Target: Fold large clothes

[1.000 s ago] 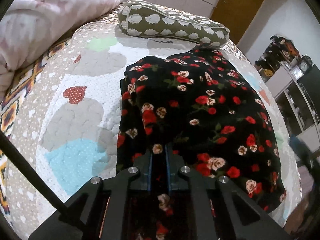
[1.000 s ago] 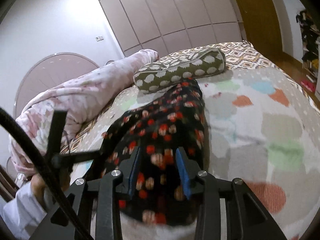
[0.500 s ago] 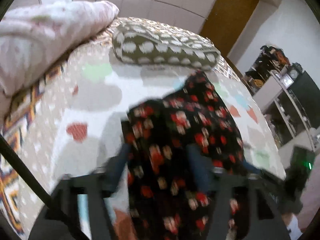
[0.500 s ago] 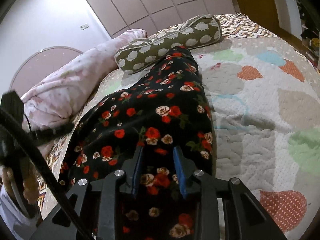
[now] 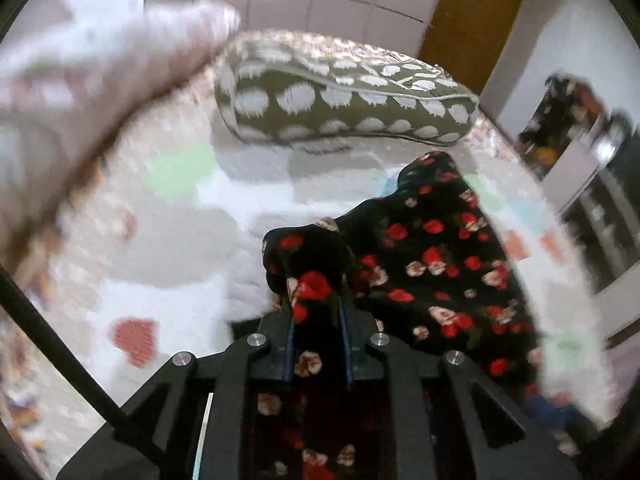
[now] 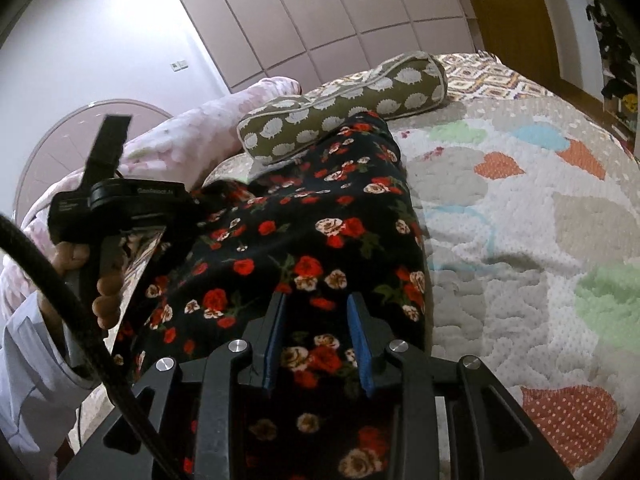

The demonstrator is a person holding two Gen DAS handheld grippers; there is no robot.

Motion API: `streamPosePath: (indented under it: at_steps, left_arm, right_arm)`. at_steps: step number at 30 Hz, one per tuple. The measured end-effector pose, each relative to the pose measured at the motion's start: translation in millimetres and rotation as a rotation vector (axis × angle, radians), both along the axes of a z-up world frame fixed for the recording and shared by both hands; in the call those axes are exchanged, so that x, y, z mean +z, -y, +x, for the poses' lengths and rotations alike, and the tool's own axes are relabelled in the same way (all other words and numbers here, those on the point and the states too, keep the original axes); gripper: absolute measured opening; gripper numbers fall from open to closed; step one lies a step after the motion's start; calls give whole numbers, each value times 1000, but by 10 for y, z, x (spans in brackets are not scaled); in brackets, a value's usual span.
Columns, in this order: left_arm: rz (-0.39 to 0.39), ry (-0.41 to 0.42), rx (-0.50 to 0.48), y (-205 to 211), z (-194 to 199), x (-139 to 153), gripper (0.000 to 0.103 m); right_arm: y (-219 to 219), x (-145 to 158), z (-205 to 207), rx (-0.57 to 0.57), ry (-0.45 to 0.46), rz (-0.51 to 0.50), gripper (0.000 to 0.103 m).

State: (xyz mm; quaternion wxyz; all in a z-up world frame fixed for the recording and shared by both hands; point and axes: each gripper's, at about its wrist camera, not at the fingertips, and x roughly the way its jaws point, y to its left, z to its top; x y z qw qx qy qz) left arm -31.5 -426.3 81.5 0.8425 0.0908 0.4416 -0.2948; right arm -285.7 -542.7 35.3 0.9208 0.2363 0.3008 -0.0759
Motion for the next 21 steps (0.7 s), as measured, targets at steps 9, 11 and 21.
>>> streamPosePath:
  at_steps: [9, 11, 21]
  left_arm:
    - [85, 7, 82, -55, -8, -163, 43]
    - [74, 27, 94, -155, -46, -21, 43]
    - [91, 140, -7, -455, -909, 300, 60]
  right_arm:
    - [18, 2, 7, 0, -8, -2, 35]
    - [16, 4, 12, -7, -11, -4, 35]
    - [-194, 281, -300, -54, 34, -50, 36]
